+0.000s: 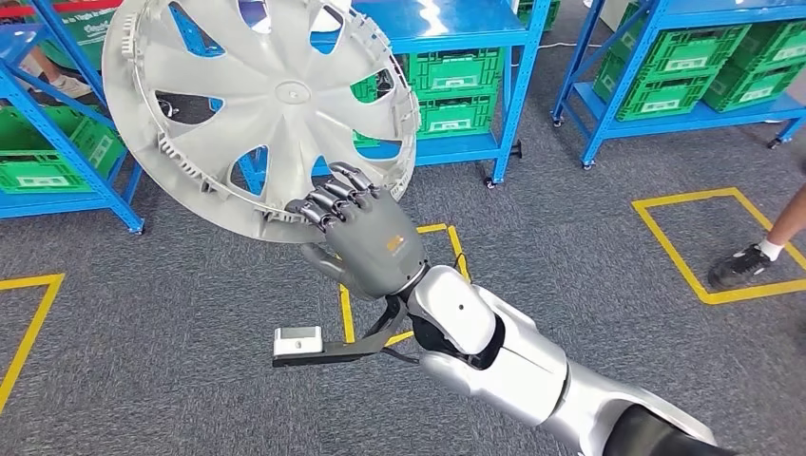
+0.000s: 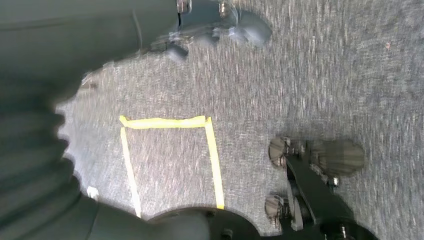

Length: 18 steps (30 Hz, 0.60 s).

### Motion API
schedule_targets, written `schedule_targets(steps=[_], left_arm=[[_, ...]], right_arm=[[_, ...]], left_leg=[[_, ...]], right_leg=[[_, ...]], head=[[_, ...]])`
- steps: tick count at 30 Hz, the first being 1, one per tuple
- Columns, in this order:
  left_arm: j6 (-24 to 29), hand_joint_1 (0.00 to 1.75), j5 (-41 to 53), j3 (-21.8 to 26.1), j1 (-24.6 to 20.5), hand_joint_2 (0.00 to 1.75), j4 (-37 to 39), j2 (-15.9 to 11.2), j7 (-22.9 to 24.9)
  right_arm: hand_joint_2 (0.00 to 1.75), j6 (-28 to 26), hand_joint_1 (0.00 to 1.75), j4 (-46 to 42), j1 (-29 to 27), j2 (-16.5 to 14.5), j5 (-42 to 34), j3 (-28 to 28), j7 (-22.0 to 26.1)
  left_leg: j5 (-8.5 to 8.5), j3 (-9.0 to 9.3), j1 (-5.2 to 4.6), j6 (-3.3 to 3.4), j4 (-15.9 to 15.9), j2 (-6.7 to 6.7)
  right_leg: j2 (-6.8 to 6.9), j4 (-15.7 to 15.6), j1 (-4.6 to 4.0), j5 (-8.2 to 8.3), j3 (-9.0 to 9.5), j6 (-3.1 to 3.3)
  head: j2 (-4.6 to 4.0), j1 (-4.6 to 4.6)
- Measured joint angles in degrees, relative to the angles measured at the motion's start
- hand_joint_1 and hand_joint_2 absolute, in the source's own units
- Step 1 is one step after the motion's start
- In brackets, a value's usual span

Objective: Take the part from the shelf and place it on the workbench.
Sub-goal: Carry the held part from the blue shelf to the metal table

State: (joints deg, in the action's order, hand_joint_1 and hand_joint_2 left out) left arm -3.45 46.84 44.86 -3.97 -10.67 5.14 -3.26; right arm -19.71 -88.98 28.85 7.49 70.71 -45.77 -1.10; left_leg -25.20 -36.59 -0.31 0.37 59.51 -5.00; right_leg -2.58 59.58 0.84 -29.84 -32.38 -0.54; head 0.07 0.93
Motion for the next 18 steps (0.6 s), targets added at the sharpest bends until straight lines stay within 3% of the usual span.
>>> schedule_targets(steps=[2, 3, 5, 7, 8, 9, 11, 12, 14, 15, 17, 18], left_arm=[[0.00, 0.00, 0.01, 0.11, 0.16, 1.75, 0.03, -0.09, -0.01], [-0.01, 0.00, 0.02, 0.17, 0.21, 1.75, 0.04, -0.12, 0.00], [-0.01, 0.00, 0.02, 0.24, 0.17, 1.75, 0.08, -0.16, -0.01], [0.00, 0.00, 0.02, 0.27, 0.08, 1.75, 0.12, -0.12, 0.00], [0.00, 0.00, 0.02, 0.28, 0.08, 1.75, 0.13, -0.12, 0.00], [0.00, 0.00, 0.04, 0.30, 0.12, 1.75, 0.13, -0.14, 0.00], [0.00, 0.00, 0.17, 0.33, 0.16, 1.75, 0.12, -0.24, -0.01], [-0.01, 0.00, 0.36, 0.33, 0.11, 1.75, 0.12, -0.26, -0.04], [-0.02, 0.00, 0.88, 0.33, -0.04, 1.75, 0.10, -0.30, -0.22], [-0.02, 0.00, 1.16, 0.33, -0.09, 1.75, 0.10, -0.29, -0.31], [-0.03, 0.00, 1.61, 0.32, -0.07, 1.75, 0.09, -0.41, -0.38], [-0.04, 0.00, 1.75, 0.32, -0.07, 1.75, 0.09, -0.46, -0.39]], right_arm=[[1.75, 0.00, 1.75, 0.00, 0.02, -0.03, 0.10, -0.10, 0.04], [1.75, -0.01, 1.75, 0.00, 0.04, -0.08, 0.12, -0.13, 0.05], [1.75, -0.02, 1.75, 0.00, 0.06, -0.17, 0.17, -0.15, 0.05], [1.75, 0.01, 1.75, 0.00, 0.02, -0.19, 0.24, -0.18, 0.09], [1.75, 0.02, 1.75, 0.00, 0.01, -0.19, 0.25, -0.20, 0.10], [1.75, 0.02, 1.75, 0.00, 0.01, -0.19, 0.26, -0.22, 0.10], [1.75, 0.02, 1.75, -0.01, 0.05, -0.20, 0.26, -0.26, 0.09], [1.75, 0.02, 1.75, -0.05, 0.07, -0.21, 0.26, -0.26, 0.07], [1.75, 0.04, 1.75, -0.28, 0.11, -0.22, 0.26, -0.26, -0.01], [1.75, 0.04, 1.75, -0.45, 0.11, -0.22, 0.31, -0.26, -0.06], [1.75, 0.04, 1.75, -0.87, 0.09, -0.23, 0.48, -0.26, -0.20], [1.75, 0.02, 1.75, -1.08, 0.07, -0.25, 0.57, -0.26, -0.25]], left_leg=[[0.27, -0.36, 0.16, -0.78, -0.10, -0.27], [-0.21, -0.77, 0.17, -1.11, 0.53, 0.47], [-3.07, -2.96, 0.30, -1.76, 5.25, 2.87], [-6.59, -6.24, 0.63, -2.40, 12.73, 4.20], [-7.27, -7.17, 0.82, -2.63, 15.06, 4.40], [-6.98, -7.12, 1.01, -2.80, 15.44, 4.58], [-3.90, -3.53, 1.28, -2.96, 9.47, 5.67], [-2.70, -1.32, 1.14, -2.87, 5.47, 7.02], [-1.54, 1.28, 0.86, -2.26, 0.47, 8.89], [-1.74, 1.30, 0.64, -1.83, 0.09, 9.05], [-1.44, 1.19, 0.66, -0.98, -0.13, 7.68], [-1.29, 1.25, 0.72, -0.55, -0.34, 7.02]], right_leg=[[1.01, -0.39, 0.00, 0.54, -0.04, 0.82], [1.55, -0.60, 0.10, 0.76, 0.00, 1.26], [2.83, -0.87, 0.24, 1.01, 0.02, 1.83], [4.15, -0.84, 0.19, 0.99, -0.07, 1.99], [4.81, -0.81, 0.19, 0.98, -0.10, 2.00], [5.45, -0.78, 0.20, 0.96, -0.11, 1.96], [6.71, -0.67, 0.28, 0.80, 0.00, 1.72], [7.27, -0.59, 0.18, 0.66, 0.06, 1.46], [8.24, -0.47, -0.10, 0.41, 0.17, 0.76], [8.70, -0.54, -0.25, 0.38, 0.23, 0.39], [9.54, -0.70, -0.15, 0.23, 0.55, -0.40], [8.99, -0.29, -0.02, -0.25, 0.56, -0.73]], head=[[0.00, 0.04], [0.00, -0.12], [0.00, -0.40], [0.00, -0.54], [0.00, -0.55], [0.00, -0.55], [0.00, -0.55], [0.00, -0.58], [0.00, -0.51], [0.00, -0.48], [0.00, -0.38], [0.00, -0.35]])
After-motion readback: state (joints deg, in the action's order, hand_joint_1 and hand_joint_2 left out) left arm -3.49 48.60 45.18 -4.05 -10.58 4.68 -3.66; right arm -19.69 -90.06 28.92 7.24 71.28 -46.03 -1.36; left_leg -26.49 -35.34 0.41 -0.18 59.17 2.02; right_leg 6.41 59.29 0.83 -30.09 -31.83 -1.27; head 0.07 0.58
